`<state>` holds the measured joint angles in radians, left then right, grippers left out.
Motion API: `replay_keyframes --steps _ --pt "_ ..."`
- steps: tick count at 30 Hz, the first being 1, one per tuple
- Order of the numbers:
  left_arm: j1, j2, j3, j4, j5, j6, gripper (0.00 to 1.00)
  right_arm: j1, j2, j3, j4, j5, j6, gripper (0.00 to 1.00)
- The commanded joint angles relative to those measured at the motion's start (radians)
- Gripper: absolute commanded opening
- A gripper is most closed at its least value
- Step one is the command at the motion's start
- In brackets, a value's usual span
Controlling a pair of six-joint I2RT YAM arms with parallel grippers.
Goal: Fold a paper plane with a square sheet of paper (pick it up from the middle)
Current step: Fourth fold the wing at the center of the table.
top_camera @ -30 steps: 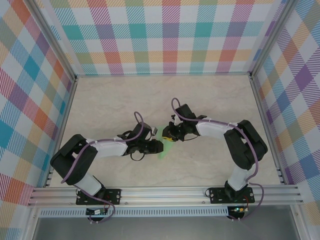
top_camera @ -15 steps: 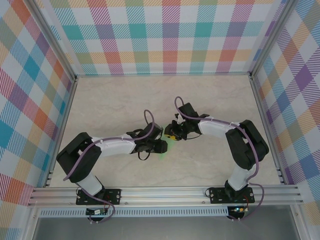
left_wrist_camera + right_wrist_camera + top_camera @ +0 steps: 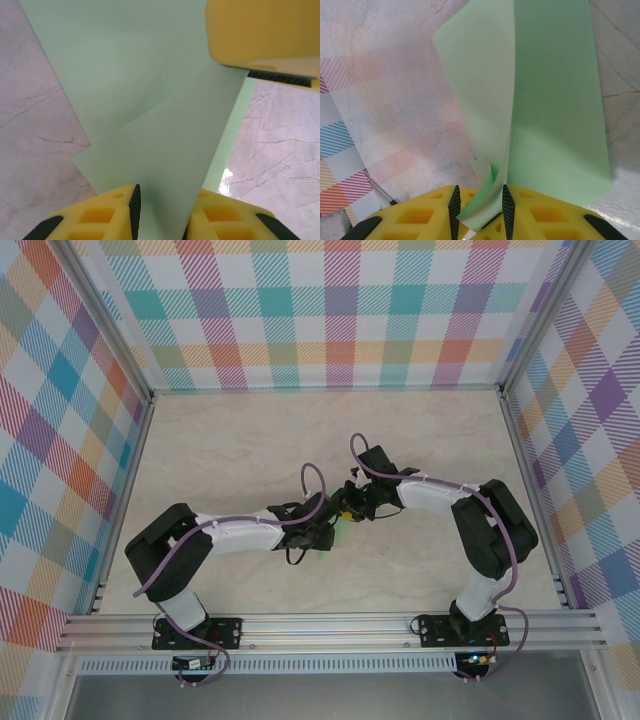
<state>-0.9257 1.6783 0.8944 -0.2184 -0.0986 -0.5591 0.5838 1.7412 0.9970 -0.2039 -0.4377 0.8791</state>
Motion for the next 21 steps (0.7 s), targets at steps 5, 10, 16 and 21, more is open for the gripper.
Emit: replay_keyframes --steps 5,10,16,21 --pt "-0.016 -0.024 -0.005 0.004 -0.009 0.005 0.16 -0.006 -0.021 0.023 -0.027 0.0 -0.013 0.31" --pt "-0.016 -0.037 -0.023 0.037 0.016 0.004 0.11 -0.009 -0.036 0.017 -0.038 0.003 -0.02 0.32" --pt "-0.016 -0.036 -0.036 0.07 0.041 -0.004 0.1 -0.012 -0.066 0.006 -0.068 0.026 -0.032 0.36" --pt "-0.015 -0.047 -0.062 0.117 0.056 -0.018 0.14 -0.015 -0.092 -0.023 -0.077 0.038 -0.036 0.37"
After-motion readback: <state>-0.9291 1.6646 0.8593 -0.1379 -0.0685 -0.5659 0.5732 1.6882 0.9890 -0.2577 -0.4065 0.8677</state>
